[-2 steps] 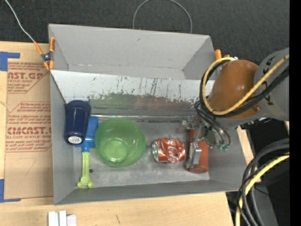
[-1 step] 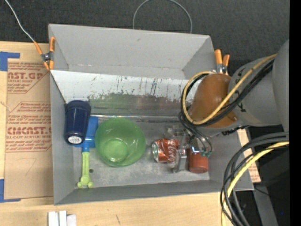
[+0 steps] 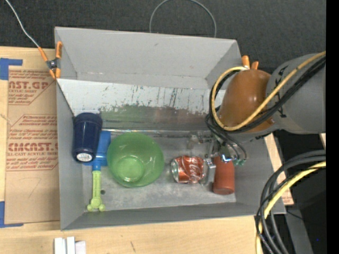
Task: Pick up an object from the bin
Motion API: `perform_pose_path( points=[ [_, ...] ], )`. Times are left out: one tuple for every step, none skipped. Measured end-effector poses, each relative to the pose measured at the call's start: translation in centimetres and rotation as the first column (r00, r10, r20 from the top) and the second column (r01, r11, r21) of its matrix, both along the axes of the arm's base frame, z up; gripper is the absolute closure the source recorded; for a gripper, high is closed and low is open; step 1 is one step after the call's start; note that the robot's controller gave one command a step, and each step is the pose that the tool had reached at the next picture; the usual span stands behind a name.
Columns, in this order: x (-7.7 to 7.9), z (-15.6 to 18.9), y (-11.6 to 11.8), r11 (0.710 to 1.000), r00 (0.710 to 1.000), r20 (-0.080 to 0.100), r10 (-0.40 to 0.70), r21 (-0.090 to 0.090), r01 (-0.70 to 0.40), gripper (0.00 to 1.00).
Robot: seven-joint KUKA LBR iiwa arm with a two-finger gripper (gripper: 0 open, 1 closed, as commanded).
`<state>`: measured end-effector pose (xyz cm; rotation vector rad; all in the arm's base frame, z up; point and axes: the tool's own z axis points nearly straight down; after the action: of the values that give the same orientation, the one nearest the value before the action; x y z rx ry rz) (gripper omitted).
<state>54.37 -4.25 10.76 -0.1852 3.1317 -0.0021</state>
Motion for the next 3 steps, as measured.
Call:
perform_pose_path(
  points=[
    [-1.13, -3.99, 0.09, 0.997, 0.997, -0.013, -0.077, 0.003, 0.077, 0.0],
    [-0.63, -3.82, 0.3, 0.999, 0.999, -0.002, -0.041, 0.0, 0.041, 0.0],
    [-1.14, -4.05, 0.2, 0.997, 0.997, -0.014, -0.076, 0.004, 0.076, 1.0]
  ],
)
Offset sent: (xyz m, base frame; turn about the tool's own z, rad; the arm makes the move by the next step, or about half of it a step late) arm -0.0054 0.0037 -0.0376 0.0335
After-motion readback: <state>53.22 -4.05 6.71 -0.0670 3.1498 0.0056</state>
